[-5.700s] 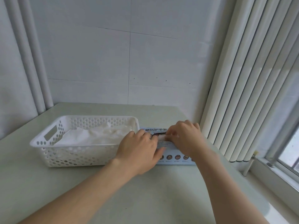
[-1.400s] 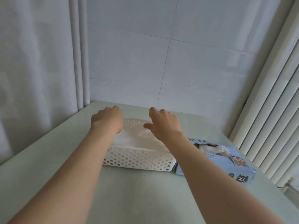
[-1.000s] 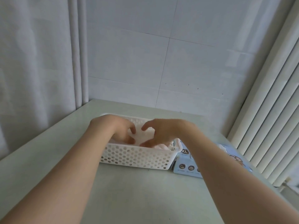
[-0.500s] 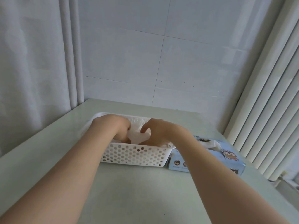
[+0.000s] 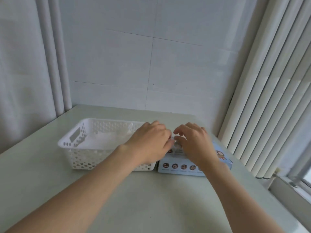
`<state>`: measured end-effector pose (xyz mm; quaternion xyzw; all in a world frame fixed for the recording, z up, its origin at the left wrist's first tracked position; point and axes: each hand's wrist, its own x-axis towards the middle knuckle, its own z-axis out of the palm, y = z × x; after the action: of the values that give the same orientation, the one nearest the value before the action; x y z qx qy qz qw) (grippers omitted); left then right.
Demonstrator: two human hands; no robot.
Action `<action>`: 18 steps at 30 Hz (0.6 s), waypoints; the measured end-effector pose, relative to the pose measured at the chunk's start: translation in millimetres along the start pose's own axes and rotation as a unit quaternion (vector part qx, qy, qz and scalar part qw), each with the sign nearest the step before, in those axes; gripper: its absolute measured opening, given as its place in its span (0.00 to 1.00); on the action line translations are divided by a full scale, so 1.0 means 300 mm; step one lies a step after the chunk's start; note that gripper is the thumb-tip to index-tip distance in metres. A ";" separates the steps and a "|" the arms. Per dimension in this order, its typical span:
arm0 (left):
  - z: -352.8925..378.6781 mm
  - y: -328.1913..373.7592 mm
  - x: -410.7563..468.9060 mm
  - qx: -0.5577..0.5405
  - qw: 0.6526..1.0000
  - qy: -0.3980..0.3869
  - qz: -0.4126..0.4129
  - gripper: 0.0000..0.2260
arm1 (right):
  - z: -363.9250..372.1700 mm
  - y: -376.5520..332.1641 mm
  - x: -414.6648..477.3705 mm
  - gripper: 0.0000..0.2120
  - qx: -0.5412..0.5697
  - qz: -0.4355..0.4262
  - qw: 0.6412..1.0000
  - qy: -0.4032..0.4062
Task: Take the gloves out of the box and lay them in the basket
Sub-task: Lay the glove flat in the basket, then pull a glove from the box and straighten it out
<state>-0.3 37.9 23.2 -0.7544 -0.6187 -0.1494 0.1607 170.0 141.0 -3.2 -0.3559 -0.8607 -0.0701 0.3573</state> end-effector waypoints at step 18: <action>0.089 0.056 -0.018 0.096 0.994 -0.056 0.025 0.28 | -0.063 0.134 -0.050 0.11 -0.070 0.038 0.995 -0.060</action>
<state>15.8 41.4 -4.3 -0.7577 -0.6194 -0.0429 0.2008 214.8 155.1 -4.7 -0.4156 -0.8597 -0.0949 0.2815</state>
